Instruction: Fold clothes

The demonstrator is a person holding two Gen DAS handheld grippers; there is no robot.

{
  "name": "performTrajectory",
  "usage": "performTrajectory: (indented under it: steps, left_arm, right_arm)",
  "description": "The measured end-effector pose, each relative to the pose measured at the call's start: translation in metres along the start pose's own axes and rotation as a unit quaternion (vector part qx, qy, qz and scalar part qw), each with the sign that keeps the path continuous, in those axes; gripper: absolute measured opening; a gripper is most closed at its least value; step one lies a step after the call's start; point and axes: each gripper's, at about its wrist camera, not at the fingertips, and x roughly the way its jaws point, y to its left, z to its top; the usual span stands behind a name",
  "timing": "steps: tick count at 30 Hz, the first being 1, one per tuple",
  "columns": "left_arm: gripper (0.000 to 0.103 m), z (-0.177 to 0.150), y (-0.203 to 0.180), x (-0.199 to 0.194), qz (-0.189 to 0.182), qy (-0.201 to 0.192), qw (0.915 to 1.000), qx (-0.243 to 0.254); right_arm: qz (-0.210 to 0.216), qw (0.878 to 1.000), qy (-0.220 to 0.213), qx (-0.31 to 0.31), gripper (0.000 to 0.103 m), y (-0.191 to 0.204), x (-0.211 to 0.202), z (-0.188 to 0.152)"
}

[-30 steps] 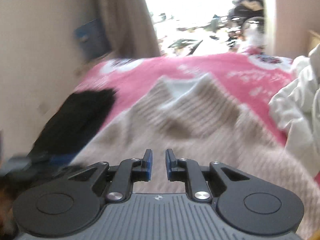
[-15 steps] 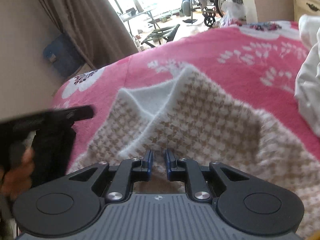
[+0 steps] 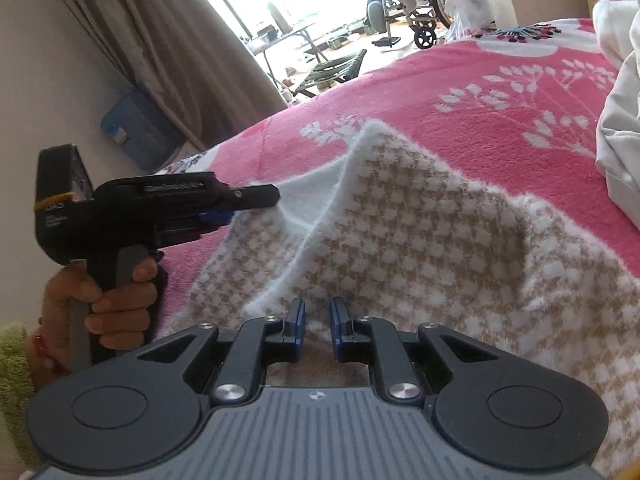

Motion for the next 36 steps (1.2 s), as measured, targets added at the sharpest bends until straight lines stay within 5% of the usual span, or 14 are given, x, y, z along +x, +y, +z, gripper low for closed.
performTrajectory:
  steps: [7,11,13,17,23,28,31,36]
  left_arm:
    - [0.007,-0.006,-0.037,-0.031,-0.009,-0.050,0.9971,0.057]
    - [0.007,-0.031,-0.083,-0.067,-0.049,-0.073,0.9824,0.165]
    - [0.007,-0.054,-0.108,-0.084,-0.067,-0.076,0.9642,0.245]
    - [0.007,-0.101,-0.133,-0.096,-0.064,-0.074,0.9132,0.396]
    - [0.007,-0.150,-0.145,-0.104,-0.041,-0.057,0.8339,0.547]
    - [0.007,-0.171,-0.145,-0.104,-0.024,-0.037,0.7940,0.606]
    - [0.007,-0.177,-0.144,-0.102,-0.017,-0.029,0.7820,0.622]
    - [0.010,-0.184,-0.133,-0.097,-0.002,0.006,0.7706,0.637]
  right_arm:
    - [-0.017,0.999,0.004,0.032,0.010,-0.002,0.011,-0.002]
    - [-0.003,0.997,-0.004,0.071,0.010,-0.012,0.009,-0.006]
    - [0.012,0.995,-0.009,0.095,0.011,-0.017,0.001,-0.007]
    - [0.032,0.991,-0.037,0.128,0.016,-0.030,-0.041,-0.007]
    - [-0.007,0.989,-0.128,0.073,0.016,-0.018,-0.133,0.028]
    - [-0.028,0.994,-0.100,-0.021,0.016,0.036,-0.119,0.065]
    - [-0.069,0.995,-0.048,-0.050,0.016,0.039,-0.093,0.040]
    - [-0.088,0.996,0.010,-0.001,0.011,-0.012,-0.043,-0.024]
